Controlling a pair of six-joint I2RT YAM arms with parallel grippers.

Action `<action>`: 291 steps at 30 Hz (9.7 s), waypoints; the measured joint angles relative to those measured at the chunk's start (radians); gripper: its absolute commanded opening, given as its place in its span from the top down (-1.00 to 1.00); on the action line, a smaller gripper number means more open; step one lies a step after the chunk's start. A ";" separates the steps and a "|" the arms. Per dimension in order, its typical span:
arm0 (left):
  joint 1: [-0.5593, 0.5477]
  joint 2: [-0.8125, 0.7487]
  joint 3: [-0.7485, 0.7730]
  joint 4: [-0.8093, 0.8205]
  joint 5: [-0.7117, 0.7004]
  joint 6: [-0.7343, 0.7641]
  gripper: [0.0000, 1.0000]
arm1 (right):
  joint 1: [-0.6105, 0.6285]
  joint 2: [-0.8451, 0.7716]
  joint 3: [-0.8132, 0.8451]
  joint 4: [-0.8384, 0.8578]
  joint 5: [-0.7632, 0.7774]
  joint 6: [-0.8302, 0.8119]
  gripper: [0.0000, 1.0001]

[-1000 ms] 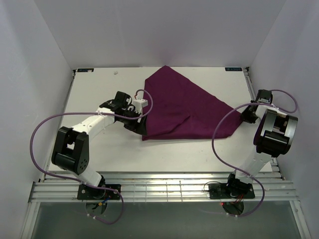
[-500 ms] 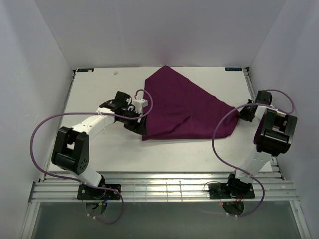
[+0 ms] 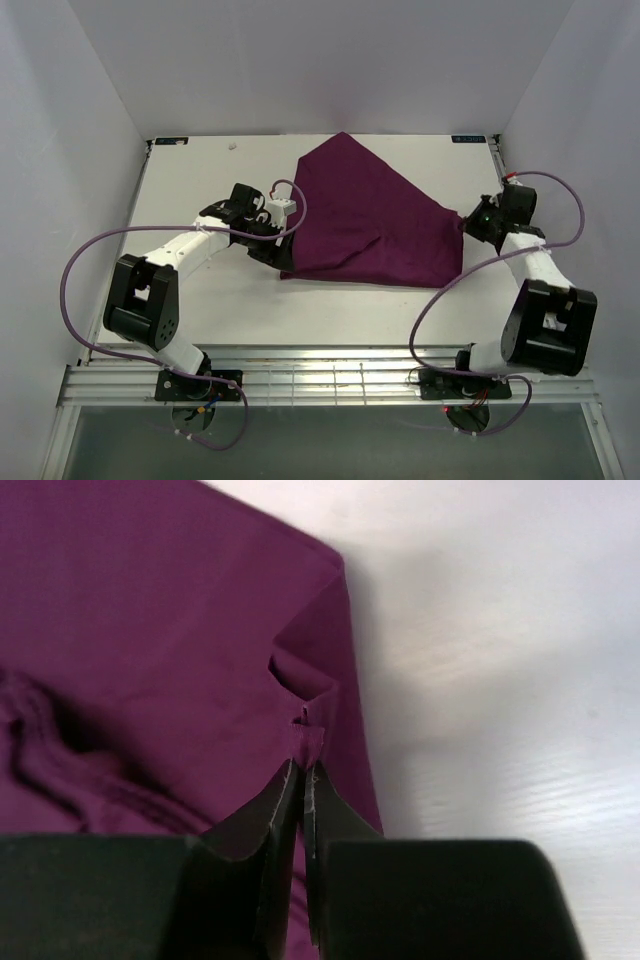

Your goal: Prepare the surgical pack

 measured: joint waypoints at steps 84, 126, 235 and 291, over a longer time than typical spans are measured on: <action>0.005 -0.080 0.051 -0.041 0.035 0.072 -0.60 | 0.962 0.604 0.576 0.169 0.040 0.611 -0.05; 0.106 0.266 0.201 0.049 -0.064 -0.103 -0.58 | 0.535 0.003 0.015 -0.091 -0.001 0.226 -0.29; 0.095 0.432 0.245 0.113 0.257 0.090 0.00 | 0.622 0.494 0.430 0.184 -0.409 0.122 0.84; 0.089 0.436 0.327 0.097 0.104 0.102 -0.04 | 0.616 0.660 0.426 0.127 -0.459 0.099 0.84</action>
